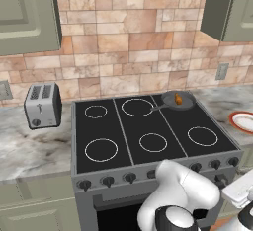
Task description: Pick the croissant and place it on the pan. Then turn on the stove to warm the croissant.
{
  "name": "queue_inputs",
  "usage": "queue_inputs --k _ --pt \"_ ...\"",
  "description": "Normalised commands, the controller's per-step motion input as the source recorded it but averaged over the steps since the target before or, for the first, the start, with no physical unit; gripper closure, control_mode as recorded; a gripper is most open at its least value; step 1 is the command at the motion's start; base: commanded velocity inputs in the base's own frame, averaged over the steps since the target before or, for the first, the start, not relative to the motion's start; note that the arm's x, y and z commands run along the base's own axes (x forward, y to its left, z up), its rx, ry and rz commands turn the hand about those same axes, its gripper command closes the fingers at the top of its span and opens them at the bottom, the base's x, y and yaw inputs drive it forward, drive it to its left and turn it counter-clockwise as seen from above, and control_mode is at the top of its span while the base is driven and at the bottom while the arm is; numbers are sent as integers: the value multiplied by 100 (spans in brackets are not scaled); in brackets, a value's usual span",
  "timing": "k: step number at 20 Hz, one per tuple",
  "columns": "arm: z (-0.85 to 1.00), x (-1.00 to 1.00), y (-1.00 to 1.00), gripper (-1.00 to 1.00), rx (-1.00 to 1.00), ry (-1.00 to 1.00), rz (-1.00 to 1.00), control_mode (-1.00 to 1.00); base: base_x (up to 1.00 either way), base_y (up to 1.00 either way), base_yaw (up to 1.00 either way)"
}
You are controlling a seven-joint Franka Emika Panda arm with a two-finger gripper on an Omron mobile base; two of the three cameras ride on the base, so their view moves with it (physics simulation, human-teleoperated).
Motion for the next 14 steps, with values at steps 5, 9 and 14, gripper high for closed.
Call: queue_inputs --k 5,9,14 --pt "-8 19 -8 -100 8 -1 0 -100 0 0 0" --pt "-13 10 -24 -100 5 -3 0 -100 0 0 0" --pt "-17 3 -28 -100 4 -4 0 -100 0 0 0"
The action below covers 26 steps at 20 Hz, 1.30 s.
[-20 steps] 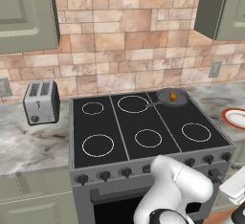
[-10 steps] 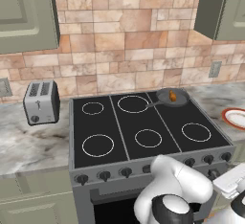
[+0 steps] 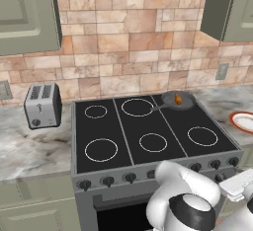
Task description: Pick the croissant and place it on the pan. Then turn on the stove to warm the croissant.
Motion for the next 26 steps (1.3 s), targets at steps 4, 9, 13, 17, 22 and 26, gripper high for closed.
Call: queue_inputs --k 4,9,13,17,22,26 --pt "-16 8 -11 -100 3 -4 0 -100 0 0 0" --pt "-12 16 0 -100 2 -2 0 -100 0 0 0" --pt "-12 17 0 -100 2 -1 0 -100 0 0 0" --pt "-11 16 -5 -100 2 -3 0 -100 0 0 0" --pt "-12 11 -12 -100 2 -4 0 -100 0 0 0" --pt "-9 8 -11 -100 2 -4 0 -100 0 0 0"
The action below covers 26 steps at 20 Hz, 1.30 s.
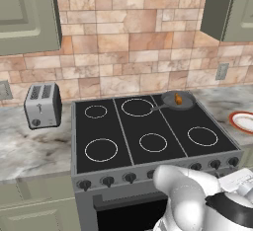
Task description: Pick the croissant and place it on the pan. Then turn on the stove to warm the croissant.
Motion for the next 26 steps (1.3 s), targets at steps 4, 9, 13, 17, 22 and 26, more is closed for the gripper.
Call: queue_inputs --k 4,9,13,17,22,26 --pt "-13 9 -7 -100 1 -3 0 -100 0 0 0" --pt "-14 11 -4 -100 1 -1 0 -100 0 0 0" --pt "-13 18 -4 -100 1 -1 0 -100 0 0 0" --pt "-11 22 -7 -100 1 0 0 -100 0 0 0" --pt "-14 18 -15 -100 1 -1 0 -100 0 0 0" --pt "-19 13 -11 -100 1 -2 0 -100 0 0 0"
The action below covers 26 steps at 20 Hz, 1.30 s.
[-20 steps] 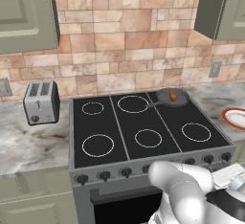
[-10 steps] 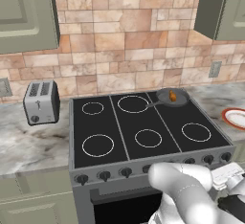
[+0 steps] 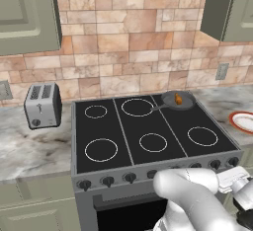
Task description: Pick the croissant and place it on the pan. Then turn on the stove to warm the croissant.
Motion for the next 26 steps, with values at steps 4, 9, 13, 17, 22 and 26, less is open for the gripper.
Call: queue_inputs --k 4,9,13,17,22,26 --pt "-21 15 -5 -100 0 -1 0 -100 0 0 0" --pt "-17 18 -4 -100 1 -1 0 -100 0 0 0" --pt "-12 24 -8 -100 1 0 0 -100 0 0 0" --pt "-15 21 -11 -100 1 0 0 -100 0 0 0" --pt "-20 15 -8 -100 0 -1 0 -100 0 0 0" --pt "-15 14 -1 -100 0 0 0 -100 0 0 0"
